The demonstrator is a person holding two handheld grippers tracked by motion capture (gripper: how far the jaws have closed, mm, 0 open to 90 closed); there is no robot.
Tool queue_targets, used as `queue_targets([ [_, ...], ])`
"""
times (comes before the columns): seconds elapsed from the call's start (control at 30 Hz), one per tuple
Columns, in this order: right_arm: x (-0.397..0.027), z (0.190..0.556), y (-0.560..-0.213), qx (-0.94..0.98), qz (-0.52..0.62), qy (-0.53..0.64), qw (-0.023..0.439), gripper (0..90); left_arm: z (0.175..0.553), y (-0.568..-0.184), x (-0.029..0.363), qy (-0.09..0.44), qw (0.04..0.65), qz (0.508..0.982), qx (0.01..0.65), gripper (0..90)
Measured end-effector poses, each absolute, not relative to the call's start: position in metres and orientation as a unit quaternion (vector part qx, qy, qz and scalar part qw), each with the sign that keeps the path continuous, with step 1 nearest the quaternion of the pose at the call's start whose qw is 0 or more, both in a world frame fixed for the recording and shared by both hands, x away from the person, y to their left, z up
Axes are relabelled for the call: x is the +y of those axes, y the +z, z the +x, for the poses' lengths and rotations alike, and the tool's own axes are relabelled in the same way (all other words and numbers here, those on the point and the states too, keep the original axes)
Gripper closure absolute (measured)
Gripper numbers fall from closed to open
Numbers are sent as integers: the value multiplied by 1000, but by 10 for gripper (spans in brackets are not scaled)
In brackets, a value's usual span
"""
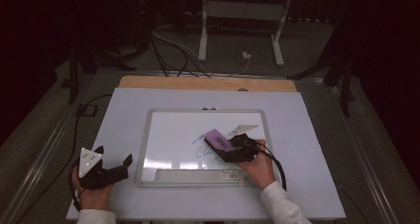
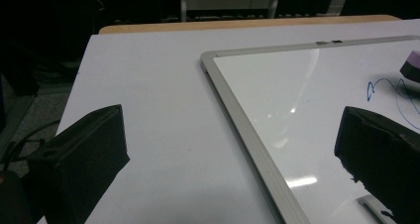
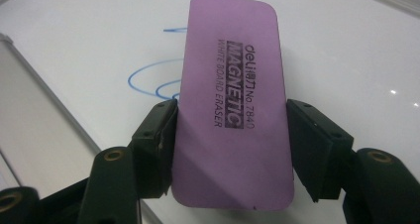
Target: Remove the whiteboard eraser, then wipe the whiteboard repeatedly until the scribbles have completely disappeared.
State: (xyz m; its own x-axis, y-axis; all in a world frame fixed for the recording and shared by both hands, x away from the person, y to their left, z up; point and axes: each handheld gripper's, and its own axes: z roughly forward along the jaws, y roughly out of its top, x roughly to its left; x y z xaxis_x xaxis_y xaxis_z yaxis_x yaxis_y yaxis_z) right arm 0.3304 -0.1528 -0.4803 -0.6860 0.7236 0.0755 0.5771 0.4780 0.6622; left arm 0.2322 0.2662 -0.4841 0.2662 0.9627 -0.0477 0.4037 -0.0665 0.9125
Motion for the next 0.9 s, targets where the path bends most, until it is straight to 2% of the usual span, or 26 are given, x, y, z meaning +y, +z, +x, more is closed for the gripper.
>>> queue_targets([
  [0.53,-164,319,-491,873,357,301,139,400,233,-485,265,313,443,661,519,8],
  [0.6,-164,318,-492,874,355,302,136,325,232,-484,264,313,442,662,517,8],
  [0.63,-164,318,-492,874,355,302,136,325,232,-484,264,313,442,662,517,8],
  [0.67,-163,318,-492,872,356,301,148,287,232,-484,265,313,443,661,518,8],
  [0.77,-161,320,-491,868,359,311,146,270,232,-485,265,313,442,661,519,8],
  [0.9,-157,325,-492,869,360,309,138,322,232,-485,265,313,443,661,518,8],
])
